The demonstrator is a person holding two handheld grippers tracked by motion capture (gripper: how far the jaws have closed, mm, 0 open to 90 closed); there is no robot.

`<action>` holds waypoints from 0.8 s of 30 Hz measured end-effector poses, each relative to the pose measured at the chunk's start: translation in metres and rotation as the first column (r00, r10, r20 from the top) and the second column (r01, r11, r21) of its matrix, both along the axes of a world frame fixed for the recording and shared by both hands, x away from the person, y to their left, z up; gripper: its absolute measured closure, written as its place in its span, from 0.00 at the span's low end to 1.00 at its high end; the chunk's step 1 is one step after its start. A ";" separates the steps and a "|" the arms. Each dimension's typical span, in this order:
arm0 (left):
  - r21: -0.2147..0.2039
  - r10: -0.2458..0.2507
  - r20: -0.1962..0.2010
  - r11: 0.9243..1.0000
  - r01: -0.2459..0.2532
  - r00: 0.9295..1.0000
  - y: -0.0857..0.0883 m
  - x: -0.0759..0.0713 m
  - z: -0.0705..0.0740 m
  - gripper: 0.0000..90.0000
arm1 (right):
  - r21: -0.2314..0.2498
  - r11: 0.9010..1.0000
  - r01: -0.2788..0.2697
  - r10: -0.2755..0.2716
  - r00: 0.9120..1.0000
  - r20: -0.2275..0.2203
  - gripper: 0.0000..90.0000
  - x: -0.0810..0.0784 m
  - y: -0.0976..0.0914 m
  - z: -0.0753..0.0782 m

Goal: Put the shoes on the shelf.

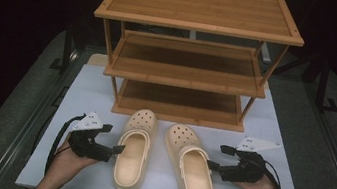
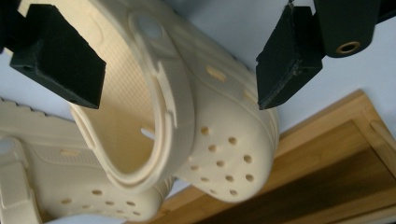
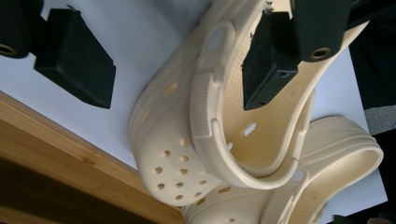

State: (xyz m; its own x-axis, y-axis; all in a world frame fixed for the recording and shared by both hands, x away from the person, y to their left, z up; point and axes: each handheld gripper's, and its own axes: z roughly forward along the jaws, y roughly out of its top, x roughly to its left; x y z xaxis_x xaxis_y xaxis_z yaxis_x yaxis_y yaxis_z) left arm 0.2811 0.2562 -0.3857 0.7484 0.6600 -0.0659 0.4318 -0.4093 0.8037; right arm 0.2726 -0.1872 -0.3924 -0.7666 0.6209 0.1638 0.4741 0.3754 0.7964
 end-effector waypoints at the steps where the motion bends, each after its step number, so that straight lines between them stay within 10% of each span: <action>1: 0.000 0.000 -0.001 1.000 0.000 1.000 -0.001 0.001 0.000 0.18 | 0.002 1.000 -0.003 0.003 1.000 -0.001 0.30 0.001 0.002 0.000; 24: 0.052 0.000 -0.003 0.999 0.000 1.000 -0.021 0.017 -0.012 0.56 | -0.039 0.997 -0.068 0.067 0.998 -0.016 0.66 0.016 0.030 -0.010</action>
